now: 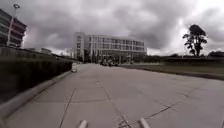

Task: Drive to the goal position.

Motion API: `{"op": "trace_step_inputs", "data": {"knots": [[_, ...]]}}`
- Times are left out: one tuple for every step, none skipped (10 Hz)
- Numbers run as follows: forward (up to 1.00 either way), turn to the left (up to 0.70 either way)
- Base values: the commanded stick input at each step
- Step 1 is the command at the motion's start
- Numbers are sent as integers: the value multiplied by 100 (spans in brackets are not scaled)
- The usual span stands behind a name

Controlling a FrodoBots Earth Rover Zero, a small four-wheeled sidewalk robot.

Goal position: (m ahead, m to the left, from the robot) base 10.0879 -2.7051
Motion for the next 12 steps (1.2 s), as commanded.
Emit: {"op": "trace_step_inputs", "data": {"knots": [[50, 39], [50, 50], [50, 50], [50, 9], [50, 0], [50, 0], [50, 0], [50, 0], [50, 0], [50, 0], [50, 0], [50, 0]]}}
